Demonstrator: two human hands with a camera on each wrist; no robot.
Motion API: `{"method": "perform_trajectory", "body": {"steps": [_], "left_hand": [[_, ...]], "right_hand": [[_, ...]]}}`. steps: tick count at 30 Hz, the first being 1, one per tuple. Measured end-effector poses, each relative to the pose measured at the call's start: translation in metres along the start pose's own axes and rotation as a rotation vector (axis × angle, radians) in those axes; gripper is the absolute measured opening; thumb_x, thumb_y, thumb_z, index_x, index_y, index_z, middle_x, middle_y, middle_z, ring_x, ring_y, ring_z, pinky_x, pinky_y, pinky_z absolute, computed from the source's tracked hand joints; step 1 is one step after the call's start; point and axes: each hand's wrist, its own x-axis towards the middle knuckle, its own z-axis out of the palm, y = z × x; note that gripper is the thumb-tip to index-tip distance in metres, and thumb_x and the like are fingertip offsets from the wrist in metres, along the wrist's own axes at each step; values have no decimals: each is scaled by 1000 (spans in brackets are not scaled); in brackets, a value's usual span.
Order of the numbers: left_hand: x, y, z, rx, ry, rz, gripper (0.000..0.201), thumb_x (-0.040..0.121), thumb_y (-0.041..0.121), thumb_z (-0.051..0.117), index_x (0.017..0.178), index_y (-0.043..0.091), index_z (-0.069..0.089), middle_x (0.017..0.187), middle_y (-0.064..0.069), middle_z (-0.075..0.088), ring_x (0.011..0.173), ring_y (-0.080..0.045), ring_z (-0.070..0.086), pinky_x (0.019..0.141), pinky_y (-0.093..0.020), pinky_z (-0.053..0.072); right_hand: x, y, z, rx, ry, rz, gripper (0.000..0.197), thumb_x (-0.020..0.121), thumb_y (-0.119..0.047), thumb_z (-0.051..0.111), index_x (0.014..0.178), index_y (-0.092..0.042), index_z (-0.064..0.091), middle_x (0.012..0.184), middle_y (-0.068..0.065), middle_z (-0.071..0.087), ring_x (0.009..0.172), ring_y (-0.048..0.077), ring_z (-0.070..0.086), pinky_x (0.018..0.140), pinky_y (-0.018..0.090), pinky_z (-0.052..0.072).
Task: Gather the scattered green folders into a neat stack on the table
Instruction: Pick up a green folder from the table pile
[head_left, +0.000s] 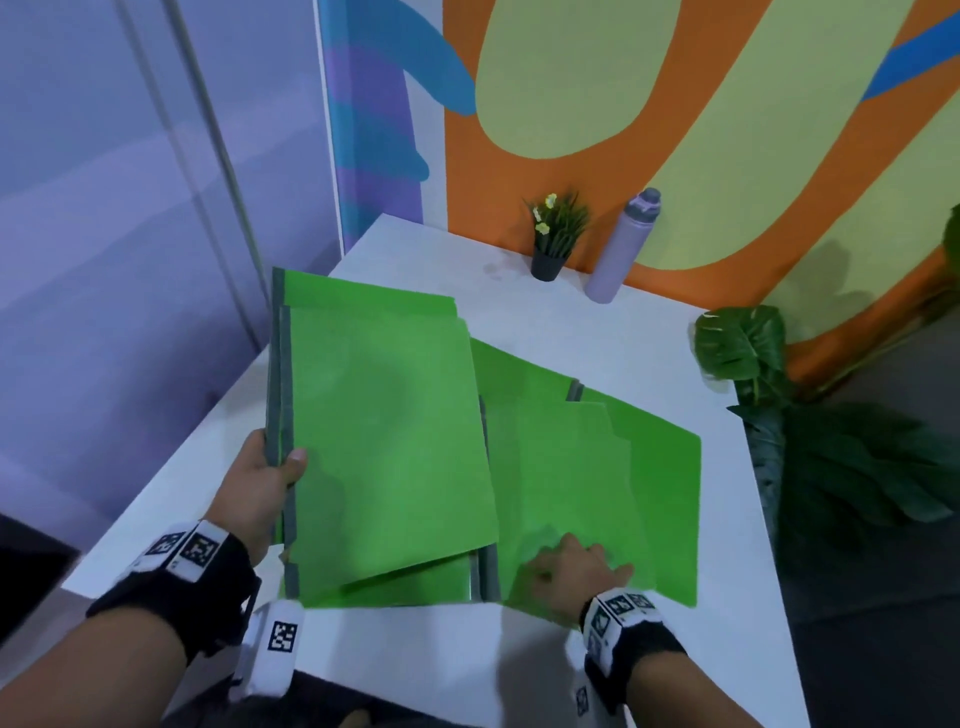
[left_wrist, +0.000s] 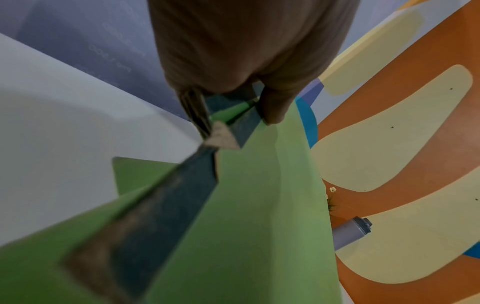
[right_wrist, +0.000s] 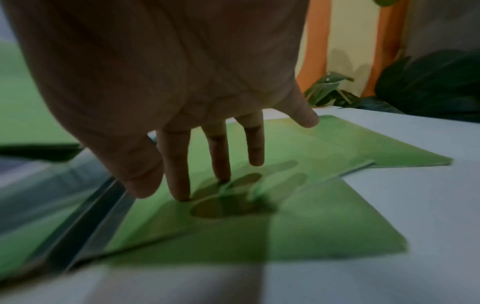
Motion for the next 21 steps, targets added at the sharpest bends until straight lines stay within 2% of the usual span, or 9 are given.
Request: {"method": "perform_trajectory", "body": {"steps": [3, 6, 8, 9, 11, 15, 17, 19, 21], "left_hand": [[-6, -1, 7, 27, -54, -12, 9, 97, 23, 53, 102, 16, 49, 89, -8, 48, 84, -27, 47, 78, -45, 40], [-15, -3, 12, 52, -88, -20, 2, 97, 20, 52, 97, 19, 50, 91, -8, 51, 84, -23, 48, 81, -45, 39], [-19, -5, 13, 87, -95, -6, 6, 97, 19, 52, 92, 23, 50, 93, -9, 53, 87, -24, 50, 83, -45, 40], [-21, -5, 12, 107, -96, 3, 5, 97, 20, 52, 94, 23, 51, 95, -10, 54, 91, -27, 51, 83, -45, 41], [-21, -5, 9, 136, -68, 16, 5, 97, 21, 53, 101, 21, 51, 100, -11, 57, 97, -30, 53, 83, -45, 42], [-17, 7, 1, 156, 39, 83, 11, 96, 23, 53, 106, 23, 49, 103, -9, 58, 101, -34, 54, 87, -50, 45], [-14, 18, -3, 173, 112, 136, 15, 95, 22, 53, 109, 27, 47, 104, -8, 59, 97, -34, 56, 85, -49, 48], [-12, 32, -9, 211, 218, 195, 18, 95, 23, 53, 109, 31, 47, 101, -10, 60, 82, -32, 58, 76, -45, 54], [-10, 45, -14, 240, 327, 251, 17, 93, 24, 53, 100, 36, 45, 94, -12, 61, 78, -35, 61, 74, -51, 56]], "right_hand": [[11, 20, -8, 154, 128, 174, 47, 87, -44, 50, 133, -35, 45, 141, 3, 41, 131, 30, 37, 107, 61, 27], [18, 47, -10, 262, 159, 402, 70, 80, -51, 60, 140, -29, 31, 144, 12, 36, 130, 37, 39, 105, 56, 33], [19, 57, -7, 321, 142, 469, 68, 76, -48, 68, 131, -25, 36, 124, 16, 47, 117, 39, 50, 98, 51, 44], [18, 59, -6, 340, 148, 481, 63, 76, -46, 70, 125, -23, 39, 112, 15, 47, 111, 39, 53, 92, 47, 48], [16, 62, -4, 377, 154, 490, 59, 77, -41, 71, 122, -22, 39, 106, 15, 45, 108, 39, 54, 85, 44, 48], [21, 63, -7, 561, 122, 502, 56, 84, -22, 64, 133, -6, 41, 127, 21, 48, 107, 38, 58, 86, 39, 53], [21, 61, -21, 708, 203, 406, 47, 93, -12, 51, 137, -1, 41, 131, 24, 50, 109, 37, 58, 86, 36, 50], [16, 58, -46, 852, 335, 280, 43, 96, -8, 45, 139, -3, 40, 140, 22, 48, 119, 36, 54, 92, 36, 44], [6, 57, -77, 974, 479, 185, 42, 97, -7, 45, 139, -7, 44, 139, 19, 50, 118, 33, 54, 94, 38, 44]]}}
